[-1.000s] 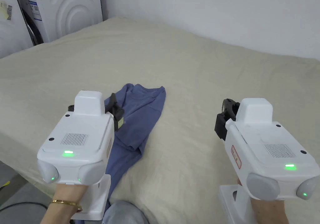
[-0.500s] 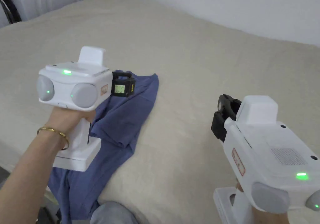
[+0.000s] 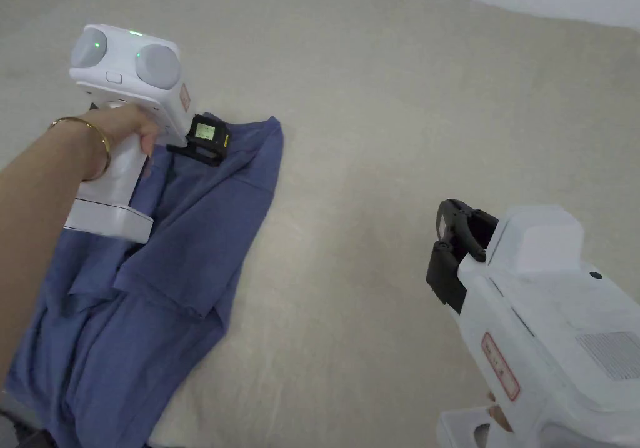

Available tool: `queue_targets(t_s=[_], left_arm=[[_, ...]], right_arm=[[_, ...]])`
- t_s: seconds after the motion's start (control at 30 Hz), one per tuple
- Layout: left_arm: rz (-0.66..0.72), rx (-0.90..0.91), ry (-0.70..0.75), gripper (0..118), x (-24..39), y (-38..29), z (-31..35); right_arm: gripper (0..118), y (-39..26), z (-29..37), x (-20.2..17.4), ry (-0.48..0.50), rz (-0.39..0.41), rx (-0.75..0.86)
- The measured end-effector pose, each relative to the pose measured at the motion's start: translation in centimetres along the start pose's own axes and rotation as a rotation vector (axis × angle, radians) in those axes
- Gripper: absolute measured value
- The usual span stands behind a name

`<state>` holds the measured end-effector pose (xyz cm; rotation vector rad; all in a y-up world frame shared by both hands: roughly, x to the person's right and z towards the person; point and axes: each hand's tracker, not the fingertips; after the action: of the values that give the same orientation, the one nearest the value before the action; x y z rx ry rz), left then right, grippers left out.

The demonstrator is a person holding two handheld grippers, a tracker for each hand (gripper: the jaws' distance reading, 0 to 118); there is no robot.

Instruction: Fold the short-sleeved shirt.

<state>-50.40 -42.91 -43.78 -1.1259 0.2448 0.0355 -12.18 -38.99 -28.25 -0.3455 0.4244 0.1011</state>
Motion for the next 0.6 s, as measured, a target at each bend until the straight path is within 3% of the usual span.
queue_targets(t_s=[0.2, 0.23, 0.3, 0.37, 0.43, 0.47, 0.5, 0.57, 0.6], left_arm=[[0.019, -0.092, -0.063, 118, 1.0, 0.4, -4.1], [0.015, -0.108, -0.061, 114, 1.2, 0.2, -4.4], [0.006, -0.129, -0.063, 94, 1.5, -0.1, -5.1], [0.034, -0.123, -0.096, 92, 1.4, -0.3, -4.9], [0.029, -0.133, -0.104, 72, 1.3, -0.2, -4.4], [0.033, -0.13, -0.153, 47, 1.2, -0.1, -4.0], [0.059, -0.112, -0.197, 0, 1.1, 0.1, -3.4], [0.092, -0.087, -0.093, 0, 1.5, -0.6, -3.7], [0.089, -0.091, -0.145, 0, 2.0, -1.3, -3.9]], right_arm=[[0, -1.1, -1.5, 1.2, -0.012, 0.006, -0.04], [0, -1.2, -1.6, 1.4, -0.015, 0.004, -0.044], [0, -1.5, -1.8, 1.7, -0.021, 0.0, -0.054], [0, -1.8, -1.8, 1.8, -0.022, 0.004, -0.062], [0, -2.0, -1.8, 1.8, -0.026, 0.008, -0.066], [0, -2.1, -1.6, 1.8, -0.026, 0.004, -0.068], [0, -2.2, -1.5, 1.8, -0.025, 0.0, -0.069], [0, -2.3, -1.5, 1.7, -0.025, -0.003, -0.072], [0, -2.3, -1.2, 1.6, -0.024, -0.003, -0.073]])
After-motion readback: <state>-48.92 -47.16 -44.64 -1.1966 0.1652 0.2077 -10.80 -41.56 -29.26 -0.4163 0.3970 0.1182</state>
